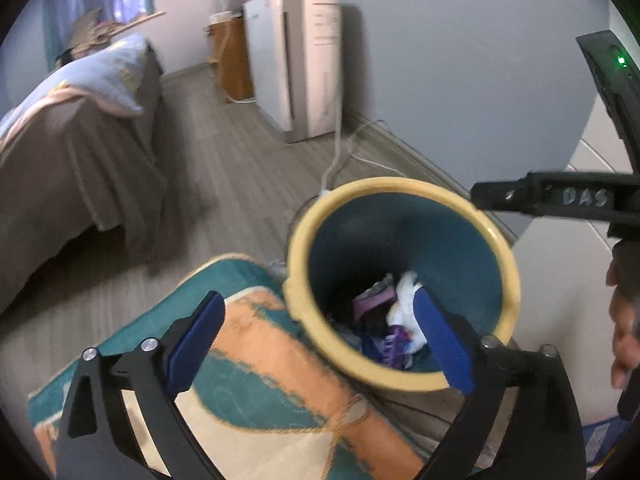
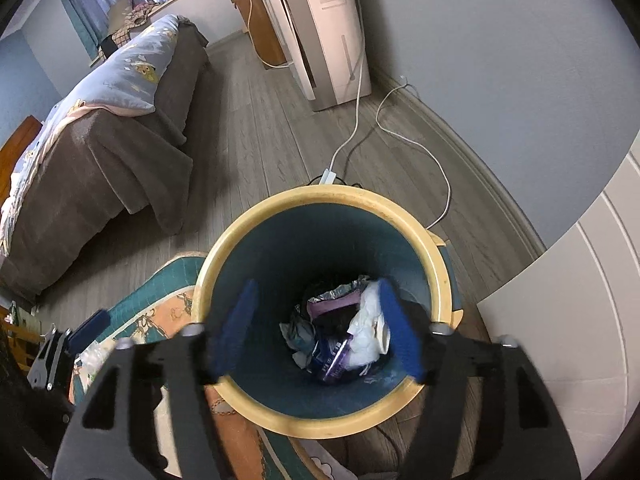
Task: Collect trash
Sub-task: 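Move both open tools back over the cushion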
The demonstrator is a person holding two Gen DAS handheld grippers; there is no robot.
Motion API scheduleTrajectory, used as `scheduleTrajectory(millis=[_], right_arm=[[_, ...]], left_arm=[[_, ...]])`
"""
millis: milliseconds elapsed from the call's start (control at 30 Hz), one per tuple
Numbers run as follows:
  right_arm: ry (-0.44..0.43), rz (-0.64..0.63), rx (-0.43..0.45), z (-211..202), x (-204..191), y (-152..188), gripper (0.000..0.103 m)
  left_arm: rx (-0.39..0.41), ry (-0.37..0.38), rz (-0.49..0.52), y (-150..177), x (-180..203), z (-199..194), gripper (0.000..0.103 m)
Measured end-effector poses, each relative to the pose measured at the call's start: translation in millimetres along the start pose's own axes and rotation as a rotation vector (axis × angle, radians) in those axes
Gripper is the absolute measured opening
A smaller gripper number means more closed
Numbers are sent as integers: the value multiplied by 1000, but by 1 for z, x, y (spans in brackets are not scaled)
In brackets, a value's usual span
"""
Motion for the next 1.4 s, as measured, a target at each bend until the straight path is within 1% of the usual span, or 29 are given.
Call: scheduleTrajectory(millis=[33, 67, 200, 300, 433, 600, 733, 900, 933, 1100, 1167, 1300, 1400], right_arm=[[-9, -5, 4, -2, -3, 0, 86], [-19, -15, 7, -4, -8, 0, 91], [-20, -72, 24, -11, -28, -1, 97], [-32, -117, 43, -19, -46, 0, 97], [-48, -173, 69, -32, -70, 1, 97], [-74, -235, 105, -50, -101, 4, 97], [-89, -304, 127, -61, -127, 12, 97], [-103, -397, 160, -75, -164, 22, 97], [-111, -411, 166, -77, -171, 25, 97], [-135, -502, 156, -76, -206, 45, 97], [-127, -544, 152, -74, -218, 54, 97], [-145, -608, 118, -68, -246, 78, 97], [-149, -663, 102, -64, -265, 94, 97]], left_arm=[[0, -11, -8, 3, -4, -3, 95], [-3, -28, -15, 6, -9, -7, 95], [17, -60, -36, 15, -28, -32, 97], [27, -94, -46, 25, -46, -56, 97], [39, -123, -99, 40, -76, -90, 97], [44, -208, -153, 61, -115, -131, 98], [43, -252, -209, 77, -140, -160, 98], [36, -337, -247, 102, -158, -192, 98], [40, -340, -261, 106, -160, -197, 98], [82, -346, -356, 129, -179, -223, 98], [87, -368, -378, 137, -188, -229, 98], [96, -424, -353, 144, -199, -238, 98], [95, -430, -332, 149, -205, -242, 98]])
Point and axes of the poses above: each gripper's, at about its wrist camera, not at the fingertips, and z roughly the way its jaws point, x to its right, y to its underside, the point moved 5 cm from there along z, roughly the way its jaws point, and after that the axes turned 8 degrees about y, right-handed, at the moved point
